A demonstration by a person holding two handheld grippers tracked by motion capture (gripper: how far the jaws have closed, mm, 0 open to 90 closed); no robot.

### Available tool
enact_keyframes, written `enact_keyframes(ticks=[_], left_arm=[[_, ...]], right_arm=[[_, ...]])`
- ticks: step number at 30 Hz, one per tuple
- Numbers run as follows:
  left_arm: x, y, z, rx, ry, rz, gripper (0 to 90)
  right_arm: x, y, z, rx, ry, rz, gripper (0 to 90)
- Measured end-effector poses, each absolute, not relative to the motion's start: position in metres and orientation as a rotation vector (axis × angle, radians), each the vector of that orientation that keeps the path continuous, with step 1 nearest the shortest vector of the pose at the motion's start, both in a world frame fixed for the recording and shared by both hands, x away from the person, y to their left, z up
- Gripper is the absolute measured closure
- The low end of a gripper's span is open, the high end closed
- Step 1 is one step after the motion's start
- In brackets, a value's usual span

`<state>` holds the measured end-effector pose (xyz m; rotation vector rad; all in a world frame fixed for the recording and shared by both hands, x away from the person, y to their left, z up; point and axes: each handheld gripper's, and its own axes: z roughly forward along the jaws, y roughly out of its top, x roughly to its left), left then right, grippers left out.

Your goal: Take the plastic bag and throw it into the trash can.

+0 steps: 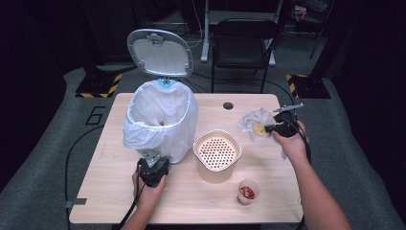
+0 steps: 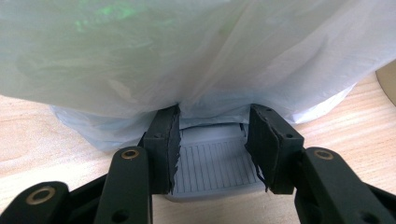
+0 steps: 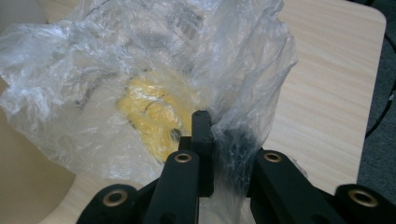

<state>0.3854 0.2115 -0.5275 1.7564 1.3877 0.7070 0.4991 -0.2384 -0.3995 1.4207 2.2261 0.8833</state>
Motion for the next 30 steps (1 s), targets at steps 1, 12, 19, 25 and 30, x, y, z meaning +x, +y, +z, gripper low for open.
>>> enact_keyframes(ticks=[1,12,19,25,30], left_arm=[[0.385,0.211,-0.528,1.753,1.388,0.709,54.0],[0.385,0.211,-0.527,1.759,1.389,0.705,54.0],[0.385,0.212,-0.527,1.761,1.388,0.706,54.0],[0.385,0.211,-0.527,1.758,1.388,0.707,54.0],[0.385,0.211,-0.528,1.749,1.390,0.707,54.0]], right_arm=[[0.497,-0.238,-0.390,1.404,2.234,0.900,84.1],[0.484,-0.227,-0.342,1.339,2.262,0.956,84.1],[0.476,-0.220,-0.324,1.305,2.280,0.970,84.1],[0.459,-0.212,-0.309,1.275,2.278,0.969,84.1],[0.444,-0.201,-0.293,1.235,2.297,0.991,84.1]])
